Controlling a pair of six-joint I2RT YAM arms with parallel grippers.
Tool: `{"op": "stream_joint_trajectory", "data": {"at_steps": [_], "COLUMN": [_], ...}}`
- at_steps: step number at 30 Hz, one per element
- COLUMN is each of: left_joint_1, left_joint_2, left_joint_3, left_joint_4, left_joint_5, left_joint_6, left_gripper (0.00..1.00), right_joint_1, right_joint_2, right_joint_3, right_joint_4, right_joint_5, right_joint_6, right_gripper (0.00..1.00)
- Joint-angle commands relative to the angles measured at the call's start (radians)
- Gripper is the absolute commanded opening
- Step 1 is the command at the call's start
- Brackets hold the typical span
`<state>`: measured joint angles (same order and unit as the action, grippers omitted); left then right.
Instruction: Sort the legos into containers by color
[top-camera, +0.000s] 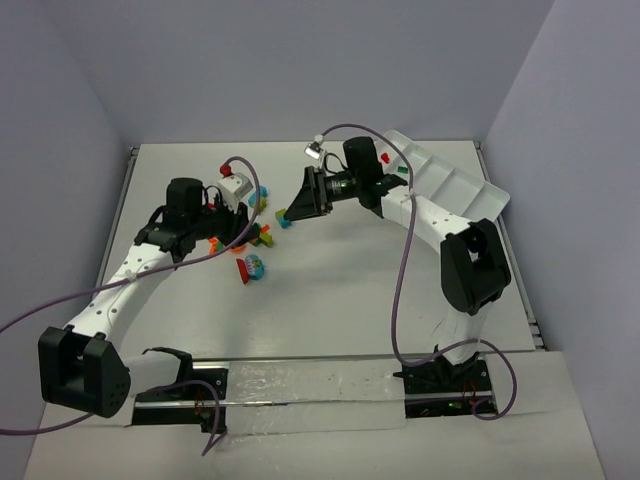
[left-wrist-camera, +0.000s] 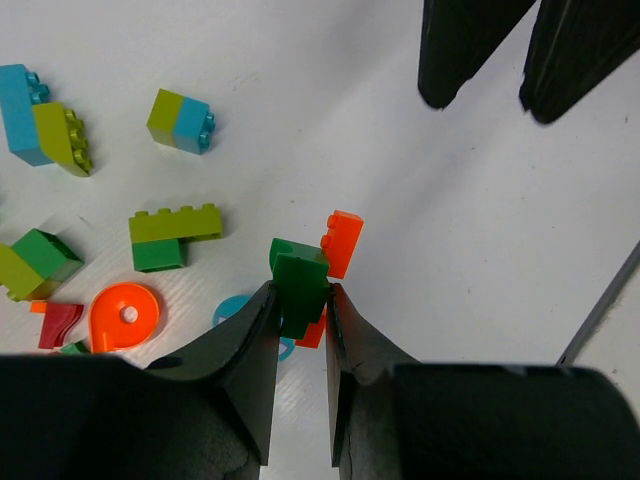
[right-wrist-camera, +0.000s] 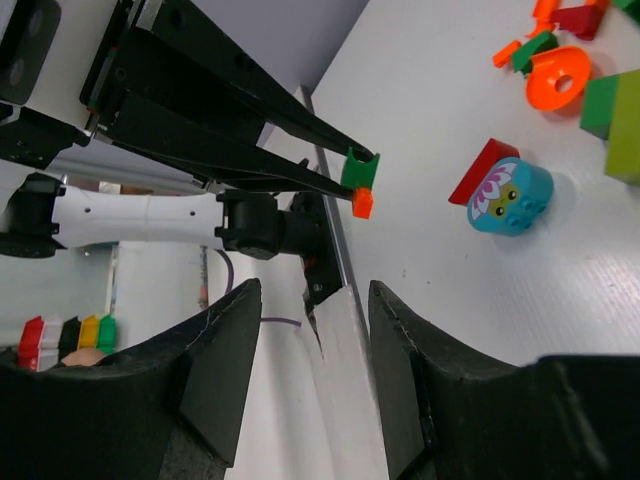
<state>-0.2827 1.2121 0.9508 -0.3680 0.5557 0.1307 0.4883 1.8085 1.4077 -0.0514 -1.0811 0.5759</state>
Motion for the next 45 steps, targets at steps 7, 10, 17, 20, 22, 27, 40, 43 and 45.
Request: {"op": "stream_joint_trajectory", "data": {"at_steps": [7,10,17,20,22,27,40,43,45], "left_joint_1": [-0.045,-0.056,-0.073,-0.076,-0.076,-0.078,-0.078,-0.078,-0.074], "left_joint_2": [0.000,0.000,-0.002,-0.002,0.000,0.001,0.001,0.006,0.008], "left_joint_3": [0.048,0.048,0.048,0.054,0.057,0.059,0.027,0.028,0.034], "left_joint_4": [0.035,0.035,0.037,0.037,0.035,0.035,0.059,0.070,0.077], "left_joint_5": [0.031,0.035,0.038,0.036,0.039,0.035,-0.020,-0.061,-0.101], "left_joint_6": [-0.054,-0.057,-0.066,-0.069,-0.071,-0.074,-0.066,-0.063,-0.065], "left_gripper": [0.00,0.00,0.00,0.00,0.00,0.00,0.00,0.00,0.00], "right_joint_1": [0.087,0.099,0.117,0.123,0.126,0.128,0.127,0.125,0.116], "right_joint_2": [0.043,0.060,0.076,0.085,0.089,0.091,0.050,0.021,0.006], "right_joint_3": [0.100,0.122,0.137,0.142,0.147,0.149,0.098,0.061,0.045], "right_joint_4": [-0.131,-0.165,-0.191,-0.198,-0.210,-0.214,-0.195,-0.216,-0.247], "right_joint_5": [0.045,0.059,0.067,0.069,0.077,0.076,0.039,0.024,0.020], "right_joint_6": [-0.138,-0.165,-0.186,-0.189,-0.198,-0.206,-0.224,-0.256,-0.286], "right_gripper": [0.53,0.52,0.50,0.48,0.48,0.38,0.00,0.00,0.00]}}
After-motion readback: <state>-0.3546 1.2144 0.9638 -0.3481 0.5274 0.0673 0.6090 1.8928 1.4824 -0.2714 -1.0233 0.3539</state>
